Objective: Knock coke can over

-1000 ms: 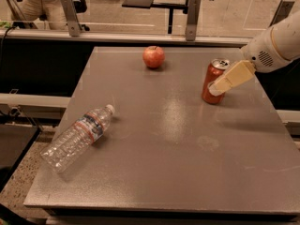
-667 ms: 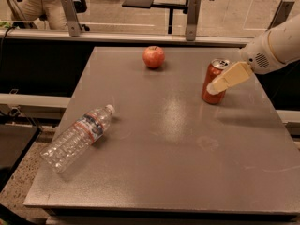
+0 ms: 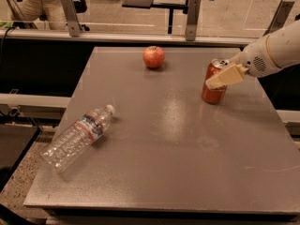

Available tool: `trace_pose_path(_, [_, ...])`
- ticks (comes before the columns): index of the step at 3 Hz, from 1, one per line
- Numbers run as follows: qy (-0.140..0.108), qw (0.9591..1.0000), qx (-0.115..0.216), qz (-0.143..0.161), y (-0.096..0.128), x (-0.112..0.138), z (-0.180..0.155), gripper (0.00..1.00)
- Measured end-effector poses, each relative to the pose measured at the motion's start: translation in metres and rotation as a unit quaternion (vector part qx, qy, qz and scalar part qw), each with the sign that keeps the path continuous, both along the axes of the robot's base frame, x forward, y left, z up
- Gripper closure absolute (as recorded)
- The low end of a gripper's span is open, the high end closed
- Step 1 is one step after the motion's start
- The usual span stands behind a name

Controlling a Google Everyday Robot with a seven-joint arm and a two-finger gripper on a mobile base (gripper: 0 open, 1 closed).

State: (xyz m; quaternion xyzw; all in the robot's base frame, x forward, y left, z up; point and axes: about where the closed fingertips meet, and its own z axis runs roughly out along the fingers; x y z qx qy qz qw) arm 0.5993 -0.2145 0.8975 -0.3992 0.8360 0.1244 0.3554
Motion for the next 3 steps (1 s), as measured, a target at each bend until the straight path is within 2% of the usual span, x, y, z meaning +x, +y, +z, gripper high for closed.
trace_pose_path(1, [0.000, 0.9996, 0.023, 0.014, 0.005, 0.000, 0.005, 0.71])
trace_pose_path(2, [0.008, 0.9989, 0.015, 0.044, 0.017, 0.000, 0.021, 0.94])
trace_pose_path(3, [0.026, 0.9950, -0.030, 0.091, 0.034, -0.008, 0.039, 1.00])
